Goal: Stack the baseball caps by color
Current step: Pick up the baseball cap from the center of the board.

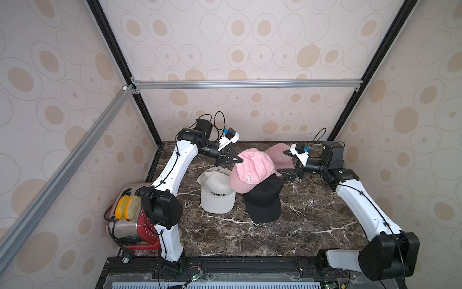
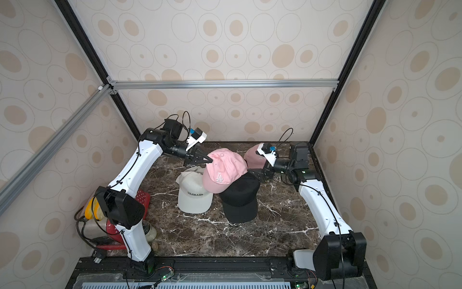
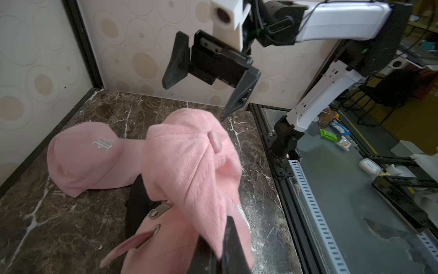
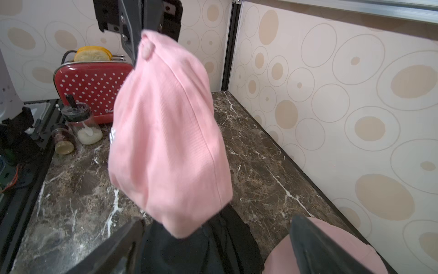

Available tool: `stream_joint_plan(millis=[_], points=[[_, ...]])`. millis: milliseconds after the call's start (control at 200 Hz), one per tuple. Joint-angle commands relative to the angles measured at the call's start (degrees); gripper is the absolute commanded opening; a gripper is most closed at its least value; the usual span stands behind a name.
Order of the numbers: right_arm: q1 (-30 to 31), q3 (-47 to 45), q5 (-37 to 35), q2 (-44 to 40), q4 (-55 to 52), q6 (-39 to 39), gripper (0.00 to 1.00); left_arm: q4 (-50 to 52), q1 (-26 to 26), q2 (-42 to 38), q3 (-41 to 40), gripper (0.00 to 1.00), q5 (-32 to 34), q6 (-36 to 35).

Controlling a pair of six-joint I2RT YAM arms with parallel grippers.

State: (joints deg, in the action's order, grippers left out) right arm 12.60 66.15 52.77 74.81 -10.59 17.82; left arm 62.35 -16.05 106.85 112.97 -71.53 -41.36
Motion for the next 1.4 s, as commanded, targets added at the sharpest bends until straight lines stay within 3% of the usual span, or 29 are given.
stream_joint_plan(millis=[0,335,511,706,956,1077,1212,1312,1397], points=[[1.7,0.9,-5.5,-0.5,4.1,-10.9,1.0,-18.6,0.3,-2.8,-3.4,0.0,4.3,18.2],[7.4,-3.3,-9.9,1.6,13.0,-8.7,0.99,-21.4,0.3,-3.5,-5.7,0.0,2.7,19.2],[8.1,-2.1,-9.5,6.0,16.9,-10.3,0.85,-21.4,0.2,-3.8,-6.5,0.0,1.8,18.7],[10.6,-1.4,-6.2,8.1,18.0,-5.4,0.81,-21.4,0.3,-3.9,-6.9,0.0,1.8,18.7],[10.9,1.4,-4.3,11.4,20.8,-8.7,0.73,-20.9,0.3,-3.9,-7.3,0.0,-0.9,17.6],[10.9,3.1,-2.0,12.9,19.6,-9.6,0.62,-20.6,0.3,-4.0,-7.3,0.0,-0.6,17.4],[10.9,2.6,-0.2,12.6,19.5,-9.1,0.4,-19.9,0.3,-4.3,-7.5,0.0,-0.2,16.3],[10.8,2.6,0.3,11.5,19.1,-9.8,0.22,-18.9,0.3,-4.4,-7.8,0.0,0.7,15.3],[10.1,3.6,1.2,10.3,17.1,-10.8,0.01,-16.1,0.3,-4.5,-7.3,0.0,1.2,12.4]])
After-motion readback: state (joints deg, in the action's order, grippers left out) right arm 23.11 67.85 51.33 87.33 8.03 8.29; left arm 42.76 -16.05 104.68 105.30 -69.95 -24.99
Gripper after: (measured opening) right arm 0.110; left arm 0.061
